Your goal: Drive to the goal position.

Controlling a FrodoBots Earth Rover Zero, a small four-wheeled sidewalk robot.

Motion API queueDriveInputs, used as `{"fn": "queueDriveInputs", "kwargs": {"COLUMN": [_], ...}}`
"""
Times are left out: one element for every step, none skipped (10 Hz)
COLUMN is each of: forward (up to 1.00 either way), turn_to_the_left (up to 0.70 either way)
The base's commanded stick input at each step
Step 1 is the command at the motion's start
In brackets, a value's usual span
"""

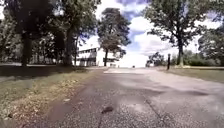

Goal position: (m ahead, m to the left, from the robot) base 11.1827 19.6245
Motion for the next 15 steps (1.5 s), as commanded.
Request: {"fn": "queueDriveInputs", "kwargs": {"forward": [0.7, 0.7, 0.7, 0.7, 0.7, 0.7, 0.7, 0.7, 0.7, 0.7, 0.7, 0.7, 0.7, 0.7, 0.7], "turn_to_the_left": [-0.28, -0.08, -0.05, -0.28, -0.28, 0.0, 0.0, 0.0, 0.0, 0.0, -0.14, -0.28, -0.08, 0.0, 0.0]}}
